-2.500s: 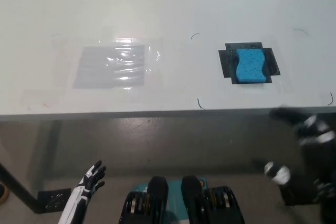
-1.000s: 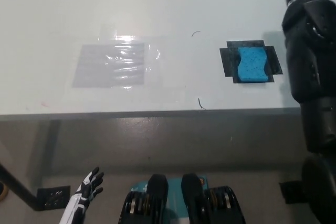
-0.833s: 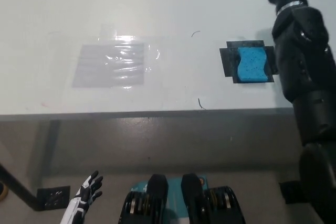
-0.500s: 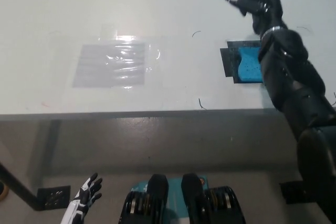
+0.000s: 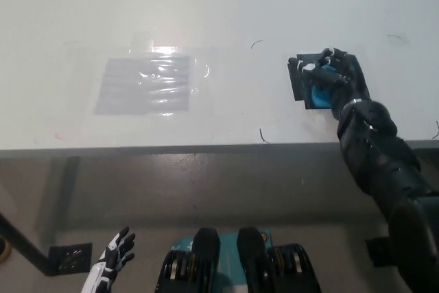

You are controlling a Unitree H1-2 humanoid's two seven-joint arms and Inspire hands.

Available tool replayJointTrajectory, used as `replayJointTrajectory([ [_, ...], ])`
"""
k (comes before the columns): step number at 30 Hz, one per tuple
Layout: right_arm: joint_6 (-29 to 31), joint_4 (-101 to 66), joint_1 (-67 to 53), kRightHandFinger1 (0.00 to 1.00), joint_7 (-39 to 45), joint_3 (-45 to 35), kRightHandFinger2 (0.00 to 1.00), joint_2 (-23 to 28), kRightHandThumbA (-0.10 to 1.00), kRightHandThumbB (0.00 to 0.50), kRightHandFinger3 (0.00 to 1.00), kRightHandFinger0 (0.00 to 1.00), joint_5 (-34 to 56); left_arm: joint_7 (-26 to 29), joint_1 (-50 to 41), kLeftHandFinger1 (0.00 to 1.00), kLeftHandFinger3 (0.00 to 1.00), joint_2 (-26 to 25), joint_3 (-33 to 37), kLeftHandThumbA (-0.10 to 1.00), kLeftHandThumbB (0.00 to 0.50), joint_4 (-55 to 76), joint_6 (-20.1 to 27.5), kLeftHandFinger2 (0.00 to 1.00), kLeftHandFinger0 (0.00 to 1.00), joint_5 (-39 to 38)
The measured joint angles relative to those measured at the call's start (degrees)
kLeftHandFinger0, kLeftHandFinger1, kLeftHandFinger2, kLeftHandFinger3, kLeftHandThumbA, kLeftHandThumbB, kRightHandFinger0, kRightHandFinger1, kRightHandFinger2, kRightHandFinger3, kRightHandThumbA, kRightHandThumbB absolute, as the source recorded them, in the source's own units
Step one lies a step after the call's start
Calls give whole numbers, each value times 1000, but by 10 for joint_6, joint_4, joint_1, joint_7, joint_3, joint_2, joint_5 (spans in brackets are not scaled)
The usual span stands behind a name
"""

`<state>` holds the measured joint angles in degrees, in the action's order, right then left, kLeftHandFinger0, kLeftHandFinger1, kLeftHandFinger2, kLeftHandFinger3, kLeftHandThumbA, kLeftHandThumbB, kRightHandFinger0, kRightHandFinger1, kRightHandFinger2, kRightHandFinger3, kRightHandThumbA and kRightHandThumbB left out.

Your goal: A soft sponge is kept on the balc marked spot on the table infront of the robot and it uses its right hand fist to press down on it and drrags it across the table in a back and forth manner twice to clean it

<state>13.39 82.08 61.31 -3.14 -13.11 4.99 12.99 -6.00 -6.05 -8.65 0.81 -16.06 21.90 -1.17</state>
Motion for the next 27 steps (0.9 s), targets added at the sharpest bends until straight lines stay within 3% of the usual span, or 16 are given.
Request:
replayJointTrajectory([
  [1,0,0,-1,0,0,0,128,1,1000,298,162,0,-1,0,0,1000,1000,0,1,1000,500,0,0,1000,1000,0],
  [5,0,-3,-8,0,1,0,49,2,1000,275,130,0,-1,0,0,1000,1000,0,1,1000,500,0,0,1000,1000,-1],
  [9,1,-6,-16,0,3,1,43,1,1000,261,138,0,-2,-2,0,1000,1000,0,2,1000,500,0,0,1000,1000,-1],
  [11,3,-7,-18,0,3,4,1,0,1000,239,52,0,-3,-3,0,1000,1000,0,3,1000,500,0,0,1000,1000,-1],
  [15,6,-8,-20,0,6,4,0,-6,1000,235,0,0,-2,-6,0,1000,1000,0,3,1000,500,0,0,1000,1000,-2],
  [17,6,-9,-20,0,7,4,0,-10,1000,261,0,0,-2,-7,1,1000,1000,0,3,1000,500,0,-1,1000,1000,-2],
  [21,7,-11,-17,0,9,4,0,-23,1000,247,0,0,-2,-7,2,1000,1000,0,3,1000,500,0,-1,1000,1000,-1],
  [25,11,-14,-14,0,11,13,0,-49,1000,279,0,0,-4,-7,8,1000,1000,0,2,1000,500,0,-1,1000,1000,-1],
  [27,13,-14,-11,0,11,19,0,-68,1000,268,0,0,-6,-7,12,1000,1000,-1,2,1000,500,0,-1,1000,1000,-1],
])
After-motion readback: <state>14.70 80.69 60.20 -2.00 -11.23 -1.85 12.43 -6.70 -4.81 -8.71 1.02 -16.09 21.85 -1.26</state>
